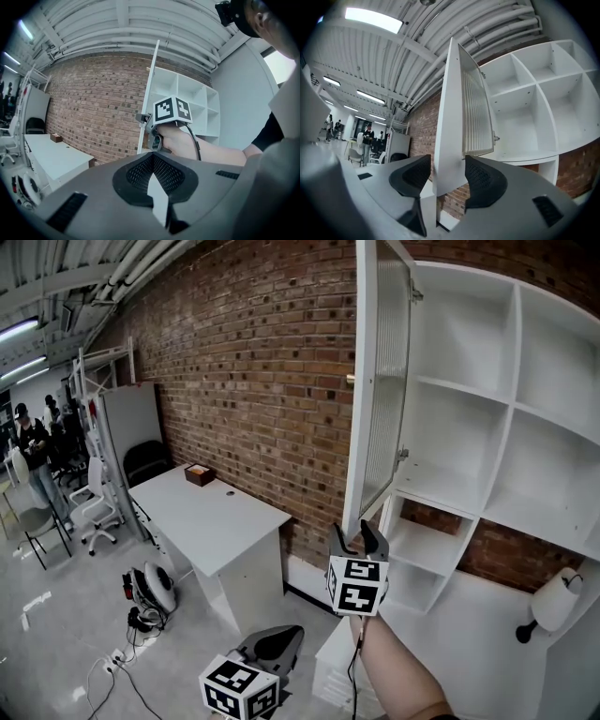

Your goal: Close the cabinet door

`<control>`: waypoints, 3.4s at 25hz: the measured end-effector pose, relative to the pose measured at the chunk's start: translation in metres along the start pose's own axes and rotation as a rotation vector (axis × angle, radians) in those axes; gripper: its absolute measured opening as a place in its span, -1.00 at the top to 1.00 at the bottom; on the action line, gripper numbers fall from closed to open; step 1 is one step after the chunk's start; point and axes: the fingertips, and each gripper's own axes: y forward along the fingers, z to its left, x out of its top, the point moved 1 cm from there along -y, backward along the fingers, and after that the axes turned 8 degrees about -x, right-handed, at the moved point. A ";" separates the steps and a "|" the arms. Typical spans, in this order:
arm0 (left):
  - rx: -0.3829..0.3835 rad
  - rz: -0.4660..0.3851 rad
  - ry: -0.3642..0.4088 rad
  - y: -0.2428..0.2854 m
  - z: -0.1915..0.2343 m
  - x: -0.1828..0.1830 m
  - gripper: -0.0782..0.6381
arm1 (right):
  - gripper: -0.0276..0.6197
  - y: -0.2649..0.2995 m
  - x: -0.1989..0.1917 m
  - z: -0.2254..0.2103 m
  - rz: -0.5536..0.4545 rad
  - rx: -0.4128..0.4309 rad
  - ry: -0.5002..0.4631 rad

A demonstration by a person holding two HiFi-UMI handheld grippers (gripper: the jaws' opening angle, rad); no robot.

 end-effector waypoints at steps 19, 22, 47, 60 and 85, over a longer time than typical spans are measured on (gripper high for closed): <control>-0.102 0.012 0.029 0.030 -0.024 -0.024 0.76 | 0.23 -0.036 -0.005 -0.060 0.004 0.031 0.057; -0.126 0.016 0.031 0.038 -0.032 -0.024 0.76 | 0.26 -0.047 -0.004 -0.077 -0.002 0.020 0.055; -0.327 0.077 0.012 0.151 -0.097 -0.011 0.76 | 0.58 -0.050 -0.010 -0.245 0.006 -0.149 0.076; -0.413 0.077 0.022 0.231 -0.127 0.004 0.76 | 0.44 -0.024 -0.015 -0.309 0.033 -0.135 0.083; -0.432 0.098 0.015 0.306 -0.123 0.008 0.76 | 0.05 0.021 -0.021 -0.386 0.064 -0.244 0.005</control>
